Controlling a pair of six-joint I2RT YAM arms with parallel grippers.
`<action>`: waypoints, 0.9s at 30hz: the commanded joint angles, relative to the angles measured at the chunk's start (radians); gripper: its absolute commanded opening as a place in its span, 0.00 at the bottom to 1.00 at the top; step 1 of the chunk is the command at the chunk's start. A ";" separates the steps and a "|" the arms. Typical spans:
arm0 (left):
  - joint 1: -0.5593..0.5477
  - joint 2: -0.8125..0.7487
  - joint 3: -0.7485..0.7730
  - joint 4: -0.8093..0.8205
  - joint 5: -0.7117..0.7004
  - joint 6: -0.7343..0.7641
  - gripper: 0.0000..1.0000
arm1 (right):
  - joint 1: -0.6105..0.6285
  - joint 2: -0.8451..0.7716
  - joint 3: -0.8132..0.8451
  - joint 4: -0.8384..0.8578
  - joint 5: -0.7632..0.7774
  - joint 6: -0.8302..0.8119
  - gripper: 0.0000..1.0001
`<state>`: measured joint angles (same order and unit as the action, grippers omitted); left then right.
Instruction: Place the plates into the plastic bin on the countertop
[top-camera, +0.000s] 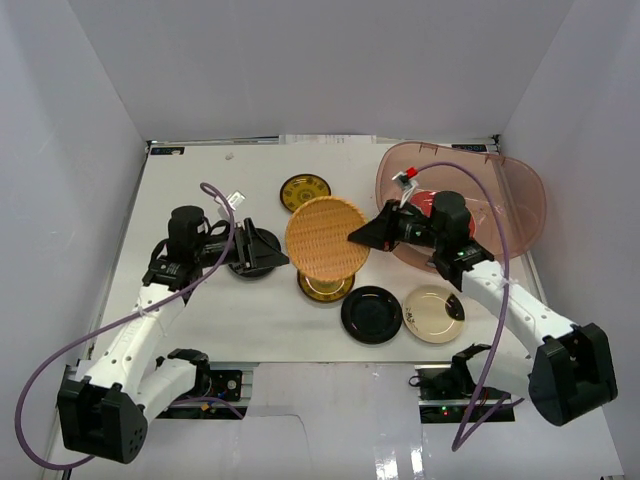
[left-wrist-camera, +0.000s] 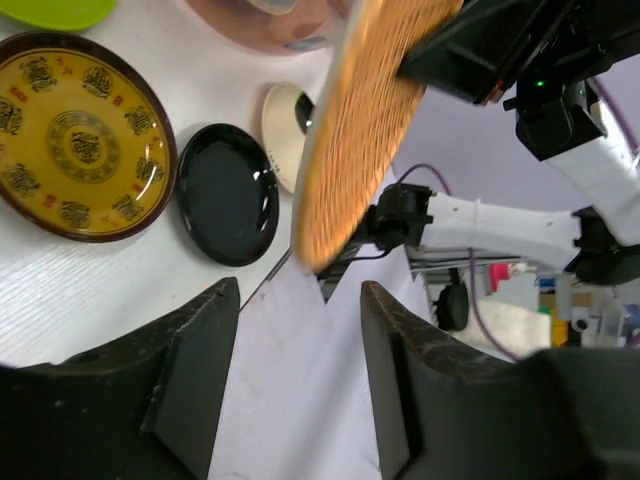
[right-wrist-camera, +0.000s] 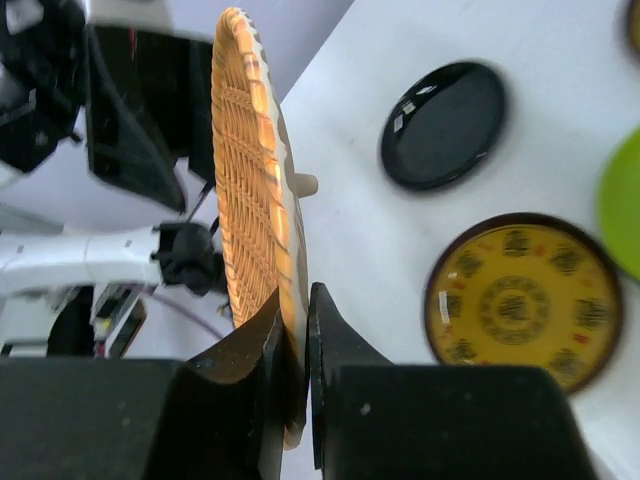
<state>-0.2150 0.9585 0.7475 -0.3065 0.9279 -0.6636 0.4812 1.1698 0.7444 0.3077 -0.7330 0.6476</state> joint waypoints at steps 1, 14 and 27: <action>-0.012 -0.027 -0.049 0.095 0.016 -0.040 0.64 | -0.145 -0.082 0.081 0.028 0.085 0.037 0.08; -0.145 0.106 -0.200 0.201 -0.381 -0.119 0.70 | -0.650 0.013 0.130 -0.153 0.512 0.067 0.08; -0.251 0.330 -0.200 0.236 -0.600 -0.113 0.70 | -0.661 0.175 0.110 -0.278 0.541 -0.046 0.11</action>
<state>-0.4488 1.2770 0.5449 -0.1280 0.3882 -0.7712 -0.1757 1.3388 0.8528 -0.0029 -0.1802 0.6273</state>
